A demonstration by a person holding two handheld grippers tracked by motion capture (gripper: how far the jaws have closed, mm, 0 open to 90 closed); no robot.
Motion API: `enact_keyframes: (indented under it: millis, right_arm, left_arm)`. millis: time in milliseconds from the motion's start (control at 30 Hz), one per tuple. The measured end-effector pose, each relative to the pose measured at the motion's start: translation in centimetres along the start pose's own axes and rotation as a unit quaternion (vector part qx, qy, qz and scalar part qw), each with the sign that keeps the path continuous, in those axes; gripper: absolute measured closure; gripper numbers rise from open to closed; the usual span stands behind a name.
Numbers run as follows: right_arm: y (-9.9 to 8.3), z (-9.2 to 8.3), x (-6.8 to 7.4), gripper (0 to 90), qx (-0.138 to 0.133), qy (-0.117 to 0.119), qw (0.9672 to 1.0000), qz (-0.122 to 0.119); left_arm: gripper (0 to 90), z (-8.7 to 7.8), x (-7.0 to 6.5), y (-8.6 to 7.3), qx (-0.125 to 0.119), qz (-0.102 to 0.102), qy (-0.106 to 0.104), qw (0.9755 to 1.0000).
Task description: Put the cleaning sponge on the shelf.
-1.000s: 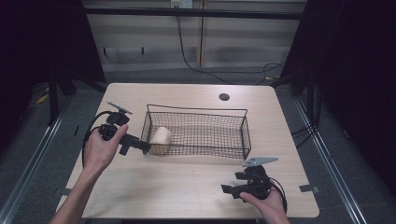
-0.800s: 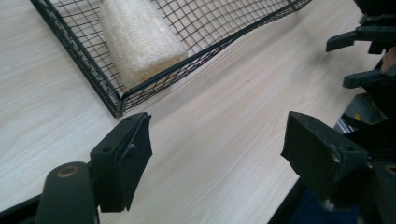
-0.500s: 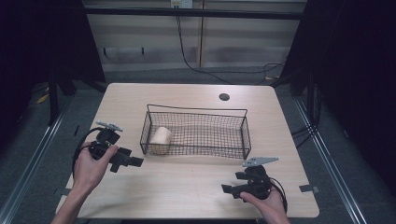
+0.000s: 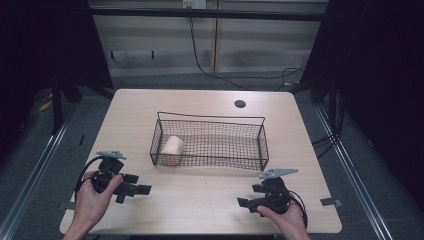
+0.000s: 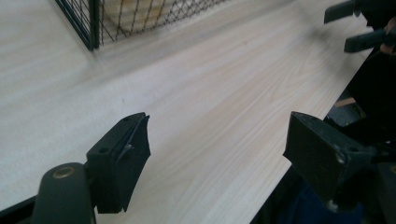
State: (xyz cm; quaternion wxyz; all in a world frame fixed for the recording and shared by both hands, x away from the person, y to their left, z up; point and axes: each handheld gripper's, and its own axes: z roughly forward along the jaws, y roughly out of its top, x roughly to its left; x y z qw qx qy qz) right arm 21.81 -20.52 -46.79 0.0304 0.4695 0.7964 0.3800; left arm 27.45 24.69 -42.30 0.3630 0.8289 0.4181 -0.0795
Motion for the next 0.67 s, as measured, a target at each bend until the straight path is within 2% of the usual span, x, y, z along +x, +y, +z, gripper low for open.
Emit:
enact_keyframes:
  millis: [167,233,433,533,567,600,633,667]
  right_arm:
    - [0.0,0.1,0.0,19.5,0.0,-0.002,1.0,-0.002]
    - [0.0,0.1,0.0,19.6,0.002,-0.002,1.0,-0.003]
    - [0.1,0.3,-0.1,19.6,0.006,-0.004,1.0,-0.002]
    - [0.1,0.3,0.0,19.6,0.005,-0.009,0.9999,-0.002]
    - [0.0,0.3,0.0,19.7,0.003,-0.01,0.9999,-0.003]
    - [0.0,0.4,0.0,19.8,-0.003,-0.014,0.9999,-0.003]
    - [0.0,0.4,-0.1,20.0,-0.006,-0.018,0.9998,-0.004]
    - [0.0,0.5,-0.1,20.4,-0.009,-0.026,0.9996,-0.005]
  left_arm:
    - [21.6,0.4,0.4,-1.6,-0.01,-0.005,0.001,0.9999]
    - [21.6,0.4,0.6,-2.4,-0.018,-0.017,0.001,0.9997]
    - [21.6,0.7,0.9,-4.0,-0.026,-0.021,0.002,0.9994]
    - [21.6,0.8,0.8,-4.7,-0.038,-0.018,0.004,0.9991]
    - [21.6,0.9,0.8,-4.8,-0.035,-0.016,0.006,0.9992]
    - [21.5,1.1,0.7,-5.0,-0.038,-0.015,0.013,0.9991]
    - [20.8,1.3,0.8,-5.2,-0.037,-0.016,0.014,0.9991]
    - [19.7,1.6,0.8,-5.3,-0.036,-0.026,0.013,0.9989]
